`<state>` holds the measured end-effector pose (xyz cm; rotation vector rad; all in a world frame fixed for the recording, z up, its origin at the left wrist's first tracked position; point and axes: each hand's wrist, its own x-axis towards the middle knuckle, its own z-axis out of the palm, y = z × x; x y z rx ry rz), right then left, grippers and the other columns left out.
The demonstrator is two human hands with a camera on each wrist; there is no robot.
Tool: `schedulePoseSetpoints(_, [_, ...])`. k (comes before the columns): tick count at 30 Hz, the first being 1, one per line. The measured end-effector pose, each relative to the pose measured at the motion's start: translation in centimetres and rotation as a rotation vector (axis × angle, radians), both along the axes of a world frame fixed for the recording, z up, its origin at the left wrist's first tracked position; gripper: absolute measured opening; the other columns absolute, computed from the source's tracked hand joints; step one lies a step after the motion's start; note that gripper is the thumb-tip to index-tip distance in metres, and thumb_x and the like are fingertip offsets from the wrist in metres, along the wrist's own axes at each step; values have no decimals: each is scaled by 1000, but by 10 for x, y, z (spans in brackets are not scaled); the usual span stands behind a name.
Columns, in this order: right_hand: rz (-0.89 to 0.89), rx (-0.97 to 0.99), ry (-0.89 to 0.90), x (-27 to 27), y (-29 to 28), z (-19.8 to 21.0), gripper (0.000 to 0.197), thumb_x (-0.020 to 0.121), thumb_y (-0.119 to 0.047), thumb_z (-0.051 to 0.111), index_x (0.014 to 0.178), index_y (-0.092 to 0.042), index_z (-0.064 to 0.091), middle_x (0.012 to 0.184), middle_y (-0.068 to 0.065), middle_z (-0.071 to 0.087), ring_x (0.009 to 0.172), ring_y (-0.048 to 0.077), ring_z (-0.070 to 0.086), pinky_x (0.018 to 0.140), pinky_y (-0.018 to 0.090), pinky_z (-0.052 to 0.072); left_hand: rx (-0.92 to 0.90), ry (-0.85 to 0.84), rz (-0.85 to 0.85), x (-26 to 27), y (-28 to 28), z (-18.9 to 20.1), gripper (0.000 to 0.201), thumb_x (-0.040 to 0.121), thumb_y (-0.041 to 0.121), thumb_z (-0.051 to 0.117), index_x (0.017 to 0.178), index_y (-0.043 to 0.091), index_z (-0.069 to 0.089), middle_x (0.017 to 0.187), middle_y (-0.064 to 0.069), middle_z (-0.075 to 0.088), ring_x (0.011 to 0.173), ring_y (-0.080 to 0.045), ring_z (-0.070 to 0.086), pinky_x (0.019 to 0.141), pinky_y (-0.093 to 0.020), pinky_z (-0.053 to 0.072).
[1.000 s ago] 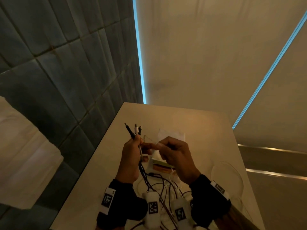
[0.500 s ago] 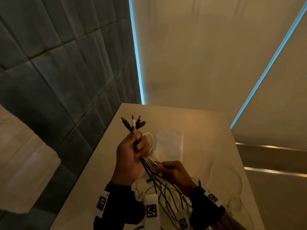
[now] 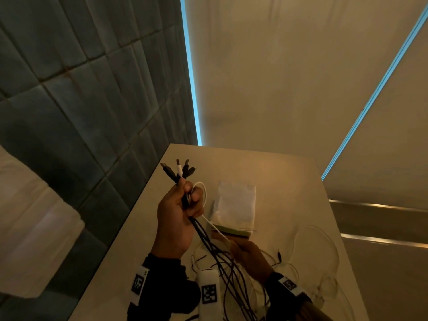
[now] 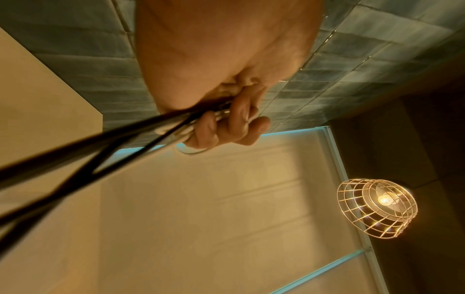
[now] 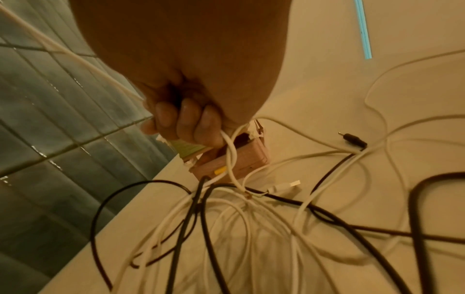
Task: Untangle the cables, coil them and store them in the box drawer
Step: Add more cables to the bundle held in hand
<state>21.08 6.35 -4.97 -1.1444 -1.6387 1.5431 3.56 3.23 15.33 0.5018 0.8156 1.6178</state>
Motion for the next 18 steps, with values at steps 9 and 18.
schedulePoseSetpoints(9, [-241,-53,181,-7,16,95,23,95,-10,54,84,9,60,52,8,48,41,16,44,41,24,38,-181,247,75,2,1,-2,27,103,24,36,81,11,48,67,-11,67,48,-15,44,45,-23,29])
schedulePoseSetpoints(18, [116,210,356,-31,-9,183,17,91,-2,59,78,1,68,76,-4,65,61,8,55,58,21,41,-257,284,38,13,2,1,31,103,27,36,100,4,57,70,-9,72,66,-21,59,63,-32,43])
